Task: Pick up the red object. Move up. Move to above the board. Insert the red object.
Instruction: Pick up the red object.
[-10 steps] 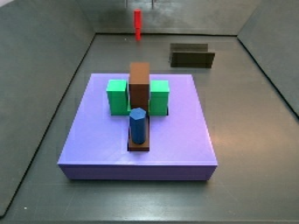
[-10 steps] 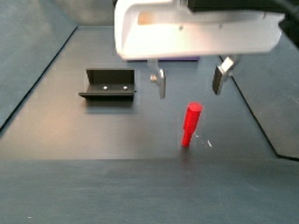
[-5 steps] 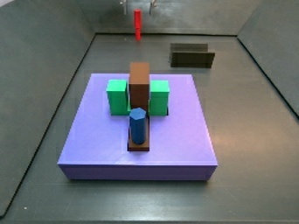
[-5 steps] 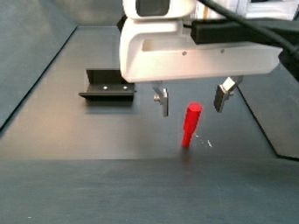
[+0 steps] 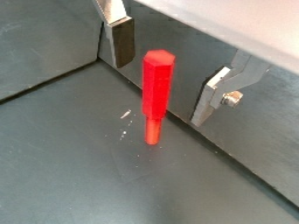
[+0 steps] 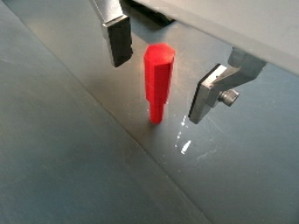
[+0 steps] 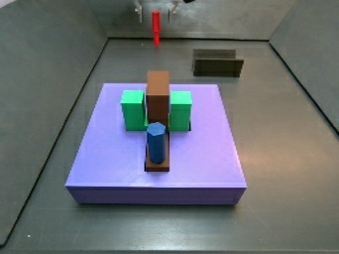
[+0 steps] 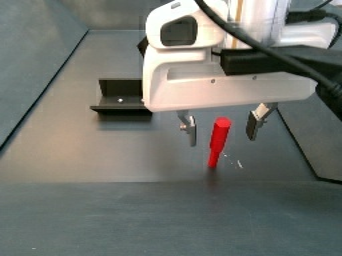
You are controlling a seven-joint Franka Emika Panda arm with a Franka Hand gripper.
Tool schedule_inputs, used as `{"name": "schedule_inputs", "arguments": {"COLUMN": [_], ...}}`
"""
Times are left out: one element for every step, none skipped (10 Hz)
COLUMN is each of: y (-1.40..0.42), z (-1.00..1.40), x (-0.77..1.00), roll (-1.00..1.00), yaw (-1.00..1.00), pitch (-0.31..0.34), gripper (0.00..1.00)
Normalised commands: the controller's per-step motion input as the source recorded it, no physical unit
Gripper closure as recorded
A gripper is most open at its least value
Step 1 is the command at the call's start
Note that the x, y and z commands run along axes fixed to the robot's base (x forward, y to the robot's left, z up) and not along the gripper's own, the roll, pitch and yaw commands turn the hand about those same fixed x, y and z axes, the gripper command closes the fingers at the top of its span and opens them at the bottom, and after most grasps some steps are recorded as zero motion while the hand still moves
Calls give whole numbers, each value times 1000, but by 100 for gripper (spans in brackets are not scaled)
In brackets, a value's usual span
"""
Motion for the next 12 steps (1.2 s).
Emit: {"name": "schedule_inputs", "arguments": {"y": [89,0,0,0,0,0,0,0,0,0,0,0], "z": [-214,0,0,0,0,0,0,0,0,0,0,0], "x": [0,0,0,0,0,0,0,0,0,0,0,0], "roll": [-64,0,0,0,0,0,0,0,0,0,0,0], "yaw": [0,0,0,0,0,0,0,0,0,0,0,0], "pitch": [-36,0,0,0,0,0,0,0,0,0,0,0], "gripper": [0,0,100,100,100,100,100,100,100,100,100,100]}}
